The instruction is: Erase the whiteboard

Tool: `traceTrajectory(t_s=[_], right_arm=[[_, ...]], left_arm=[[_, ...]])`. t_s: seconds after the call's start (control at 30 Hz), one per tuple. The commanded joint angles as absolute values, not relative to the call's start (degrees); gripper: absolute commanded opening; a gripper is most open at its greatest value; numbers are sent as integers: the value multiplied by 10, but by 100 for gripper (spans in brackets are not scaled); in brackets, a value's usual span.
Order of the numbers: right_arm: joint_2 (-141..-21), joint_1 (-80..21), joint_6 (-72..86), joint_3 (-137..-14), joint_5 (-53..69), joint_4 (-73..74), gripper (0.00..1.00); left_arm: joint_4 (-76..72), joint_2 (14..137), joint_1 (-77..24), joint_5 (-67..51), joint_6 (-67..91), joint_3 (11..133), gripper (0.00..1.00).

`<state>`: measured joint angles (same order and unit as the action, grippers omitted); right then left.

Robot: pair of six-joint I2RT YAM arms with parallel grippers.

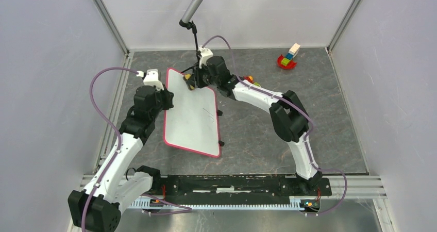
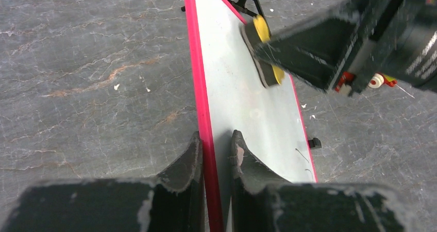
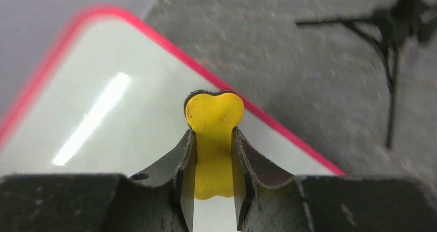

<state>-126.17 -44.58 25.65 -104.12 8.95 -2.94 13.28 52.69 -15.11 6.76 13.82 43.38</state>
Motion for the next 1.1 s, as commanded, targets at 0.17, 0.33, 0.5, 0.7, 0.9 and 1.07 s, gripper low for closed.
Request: traceTrajectory(t_s=[0.17,0.33,0.5,0.7,0.9,1.07], right_arm=[[-1146,-434,258,-689,149,-135,0],[-1085,-480,249,-605,107,-177,0],[-1033,-571,224,-604,23,-179,0],[-1031,-584,279,-573,32,-271,0],[-1051,-532,362,-453,33,-382,0],[-1082,-488,376,-411,69,-392,0]], left_arm=[[214,534,-176,25,13,407,2],[217,536,-176,30,16,410,2],[217,538,-176,32,16,411,2],[217,534,-175,32,16,411,2],[217,529,-177,27,17,409,2],[217,526,-177,21,18,408,2]])
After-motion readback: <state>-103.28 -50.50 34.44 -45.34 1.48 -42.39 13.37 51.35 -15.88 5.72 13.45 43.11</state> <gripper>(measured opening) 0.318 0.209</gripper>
